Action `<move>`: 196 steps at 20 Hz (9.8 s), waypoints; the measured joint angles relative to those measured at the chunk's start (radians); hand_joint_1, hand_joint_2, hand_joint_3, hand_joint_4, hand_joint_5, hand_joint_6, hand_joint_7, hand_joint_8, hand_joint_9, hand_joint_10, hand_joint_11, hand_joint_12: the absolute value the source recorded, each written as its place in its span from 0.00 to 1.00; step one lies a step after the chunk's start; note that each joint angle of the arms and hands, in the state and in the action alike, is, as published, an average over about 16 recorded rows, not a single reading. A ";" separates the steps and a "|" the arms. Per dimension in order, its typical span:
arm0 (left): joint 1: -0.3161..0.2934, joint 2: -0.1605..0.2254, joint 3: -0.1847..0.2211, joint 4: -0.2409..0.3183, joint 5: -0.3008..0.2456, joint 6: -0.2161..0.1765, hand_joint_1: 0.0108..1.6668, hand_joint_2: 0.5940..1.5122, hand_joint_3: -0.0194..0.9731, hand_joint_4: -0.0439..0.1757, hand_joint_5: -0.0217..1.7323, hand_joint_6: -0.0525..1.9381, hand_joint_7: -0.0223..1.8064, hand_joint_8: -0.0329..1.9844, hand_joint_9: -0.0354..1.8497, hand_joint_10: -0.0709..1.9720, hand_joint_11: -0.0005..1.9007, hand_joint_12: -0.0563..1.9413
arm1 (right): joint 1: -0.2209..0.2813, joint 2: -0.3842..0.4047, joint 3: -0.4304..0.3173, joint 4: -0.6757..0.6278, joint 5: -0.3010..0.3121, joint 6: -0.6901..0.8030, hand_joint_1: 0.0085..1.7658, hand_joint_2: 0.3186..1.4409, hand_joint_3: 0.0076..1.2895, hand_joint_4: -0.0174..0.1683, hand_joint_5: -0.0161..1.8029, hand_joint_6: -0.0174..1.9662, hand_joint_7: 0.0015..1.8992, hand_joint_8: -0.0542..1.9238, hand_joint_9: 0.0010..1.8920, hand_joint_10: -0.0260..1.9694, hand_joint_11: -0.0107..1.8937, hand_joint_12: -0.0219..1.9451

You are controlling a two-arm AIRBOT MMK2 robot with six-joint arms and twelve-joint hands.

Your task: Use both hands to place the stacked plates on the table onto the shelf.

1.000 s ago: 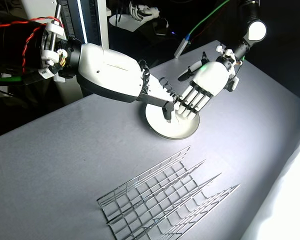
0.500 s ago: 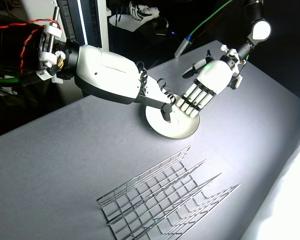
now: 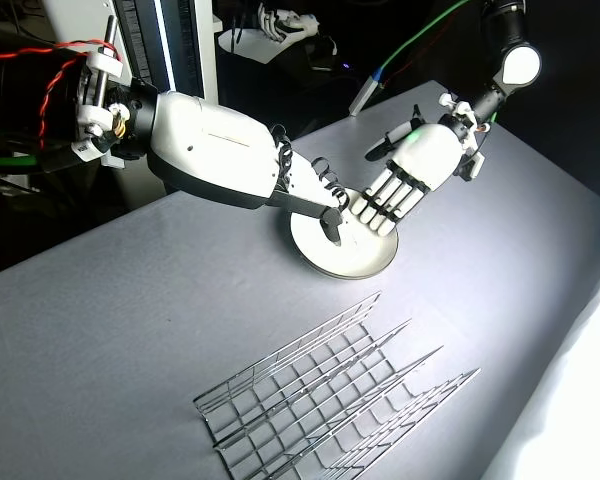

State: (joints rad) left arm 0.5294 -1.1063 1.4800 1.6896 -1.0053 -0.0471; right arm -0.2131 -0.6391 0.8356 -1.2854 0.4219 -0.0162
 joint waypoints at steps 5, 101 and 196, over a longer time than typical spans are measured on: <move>0.015 -0.012 -0.051 -0.016 0.046 0.011 0.00 0.61 0.02 0.16 0.08 0.02 0.09 0.01 0.11 0.03 0.05 0.13 | -0.003 -0.001 0.004 -0.026 0.018 -0.002 0.40 0.80 0.01 0.12 0.11 0.02 0.08 0.04 0.08 0.03 0.02 0.42; -0.146 0.093 -0.080 -0.118 0.199 -0.005 0.00 0.63 0.02 0.19 0.16 0.03 0.18 0.02 0.19 0.04 0.09 0.12 | -0.076 -0.307 0.107 -0.128 -0.057 -0.040 0.72 0.61 0.01 0.09 0.46 0.40 0.48 0.38 0.48 0.61 0.39 0.72; -0.175 0.273 -0.079 0.010 0.245 0.088 0.00 0.61 0.02 0.19 0.16 0.03 0.18 0.02 0.18 0.04 0.09 0.12 | -0.022 -0.178 0.372 1.132 -0.089 -0.074 0.77 0.65 0.01 0.05 0.49 0.50 0.53 0.46 0.51 0.61 0.40 0.72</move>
State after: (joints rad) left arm 0.3542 -0.8330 1.4015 1.6996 -0.7603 0.0405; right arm -0.2349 -0.8171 1.2073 -0.1538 0.3330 -0.0906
